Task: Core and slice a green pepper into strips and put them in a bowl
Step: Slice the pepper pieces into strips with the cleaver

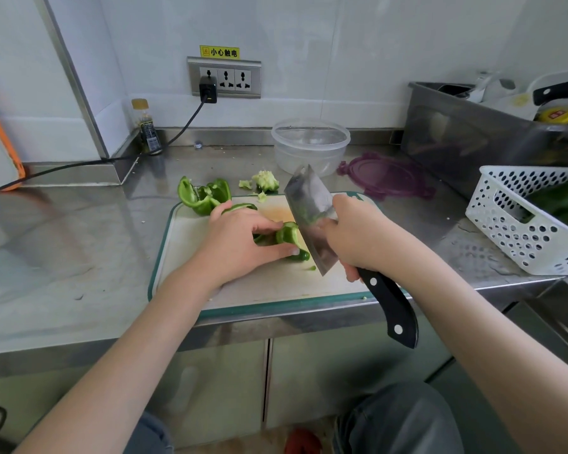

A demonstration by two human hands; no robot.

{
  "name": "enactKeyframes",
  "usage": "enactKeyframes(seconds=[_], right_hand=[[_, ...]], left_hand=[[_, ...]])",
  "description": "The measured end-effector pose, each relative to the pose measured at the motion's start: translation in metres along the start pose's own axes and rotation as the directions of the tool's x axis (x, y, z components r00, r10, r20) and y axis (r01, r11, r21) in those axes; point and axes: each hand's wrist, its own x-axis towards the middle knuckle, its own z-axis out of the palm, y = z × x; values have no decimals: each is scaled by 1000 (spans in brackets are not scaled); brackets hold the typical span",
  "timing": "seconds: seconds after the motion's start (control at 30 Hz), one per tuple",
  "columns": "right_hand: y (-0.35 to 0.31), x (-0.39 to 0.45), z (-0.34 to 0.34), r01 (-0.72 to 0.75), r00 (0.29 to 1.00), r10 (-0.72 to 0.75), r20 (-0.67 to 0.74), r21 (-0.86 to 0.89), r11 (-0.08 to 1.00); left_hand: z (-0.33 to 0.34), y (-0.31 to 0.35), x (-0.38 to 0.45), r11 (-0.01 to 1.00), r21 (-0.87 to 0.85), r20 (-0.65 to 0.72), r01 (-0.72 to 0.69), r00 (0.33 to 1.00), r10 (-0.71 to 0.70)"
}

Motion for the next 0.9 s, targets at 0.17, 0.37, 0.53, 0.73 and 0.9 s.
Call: enactKeyframes(seconds=[0.17,0.37,0.53,0.73,0.9], right_hand=[[-6,-4,1,-30,999,30,39,-4,1000],[-8,-1,7,-8,999,12,49,-73,997],[1,4,24,37,999,-37,17,-59,998],[-16,5,17,98,995,-94,29,-229,968],[-24,9,25,173,983,-185,-12,-305,936]], left_hand=[[0,2,0,1000,-1,17,14,1000,-14],[2,1,0,999,43,8,19,1000,-19],[1,1,-1,1000,23,-13,17,1000,-17],[1,2,-1,999,27,-11,17,1000,-17],[1,0,0,999,27,-11,47,999,-47]])
